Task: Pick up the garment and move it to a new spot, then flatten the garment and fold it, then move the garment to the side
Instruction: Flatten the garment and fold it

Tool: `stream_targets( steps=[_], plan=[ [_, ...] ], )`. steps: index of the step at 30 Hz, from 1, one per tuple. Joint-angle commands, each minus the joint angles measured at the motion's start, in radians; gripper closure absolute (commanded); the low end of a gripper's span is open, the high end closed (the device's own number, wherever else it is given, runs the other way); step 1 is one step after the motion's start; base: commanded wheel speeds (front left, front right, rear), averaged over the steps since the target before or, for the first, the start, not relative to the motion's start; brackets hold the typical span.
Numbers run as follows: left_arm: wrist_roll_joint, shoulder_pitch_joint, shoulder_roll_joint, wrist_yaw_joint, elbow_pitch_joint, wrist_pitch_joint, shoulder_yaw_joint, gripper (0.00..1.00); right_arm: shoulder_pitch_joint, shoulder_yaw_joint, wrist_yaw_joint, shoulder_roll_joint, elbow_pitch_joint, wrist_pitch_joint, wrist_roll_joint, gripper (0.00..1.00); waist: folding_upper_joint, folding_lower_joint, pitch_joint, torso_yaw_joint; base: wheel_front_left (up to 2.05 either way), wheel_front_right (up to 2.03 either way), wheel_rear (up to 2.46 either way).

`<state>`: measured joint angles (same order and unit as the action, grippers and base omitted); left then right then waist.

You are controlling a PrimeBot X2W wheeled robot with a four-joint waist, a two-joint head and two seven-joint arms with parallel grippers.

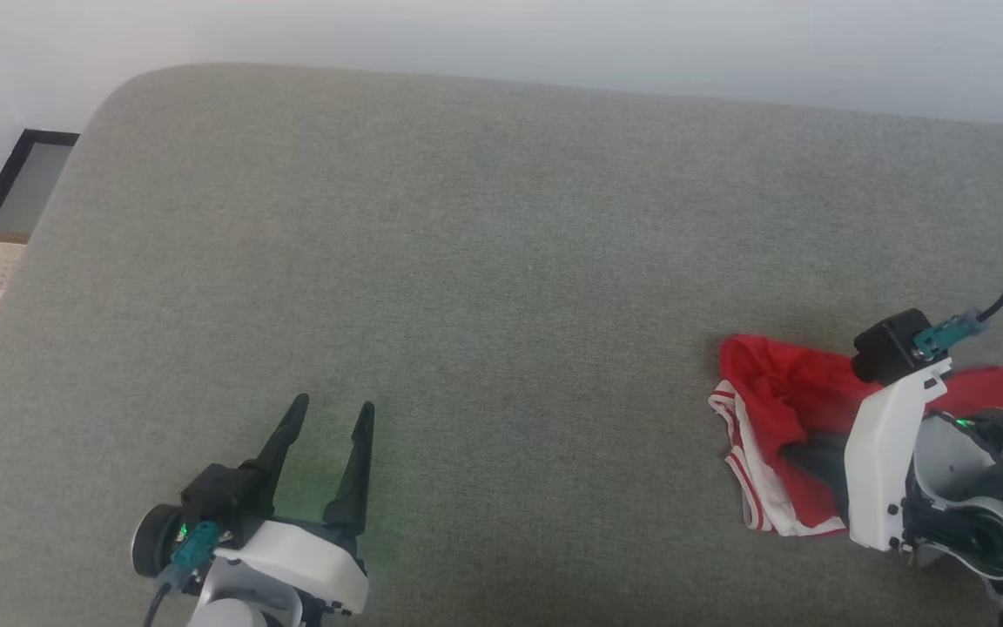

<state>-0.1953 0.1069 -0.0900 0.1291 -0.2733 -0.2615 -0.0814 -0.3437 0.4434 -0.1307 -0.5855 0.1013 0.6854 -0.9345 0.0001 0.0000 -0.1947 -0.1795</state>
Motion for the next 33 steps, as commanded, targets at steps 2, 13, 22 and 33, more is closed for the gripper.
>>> stream_targets(
  steps=[2, 13, 22, 33],
  plan=[
    [-0.013, 0.001, -0.005, 0.002, 0.0, -0.005, 0.009, 0.0, -0.013, 0.003, 0.0, 0.005, 0.005, -0.022, -0.015, 0.02, -0.0001, 0.0, 0.006, 0.01, 0.0, 0.0, 0.0],
    [-0.024, -0.028, -0.019, 0.002, -0.02, -0.005, 0.017, 0.0, -0.049, 0.003, 0.0, -0.042, 0.01, -0.168, -0.075, 0.0, -0.0001, 0.0, 0.059, 0.094, 0.0, 0.0, 0.0],
    [-0.045, -0.011, -0.028, 0.002, -0.044, -0.005, 0.027, 0.0, -0.085, 0.084, 0.0, -0.049, 0.105, -0.563, -0.021, 0.0, -0.0001, 0.0, 0.086, 0.16, 0.0, 0.0, 0.0],
    [-0.017, -0.058, -0.034, 0.002, -0.014, -0.005, 0.098, 0.0, -0.093, 0.132, 0.0, 0.019, 0.317, -0.928, 0.043, 0.0, -0.0001, 0.0, 0.136, 0.205, 0.0, 0.0, 0.0]
  ],
)
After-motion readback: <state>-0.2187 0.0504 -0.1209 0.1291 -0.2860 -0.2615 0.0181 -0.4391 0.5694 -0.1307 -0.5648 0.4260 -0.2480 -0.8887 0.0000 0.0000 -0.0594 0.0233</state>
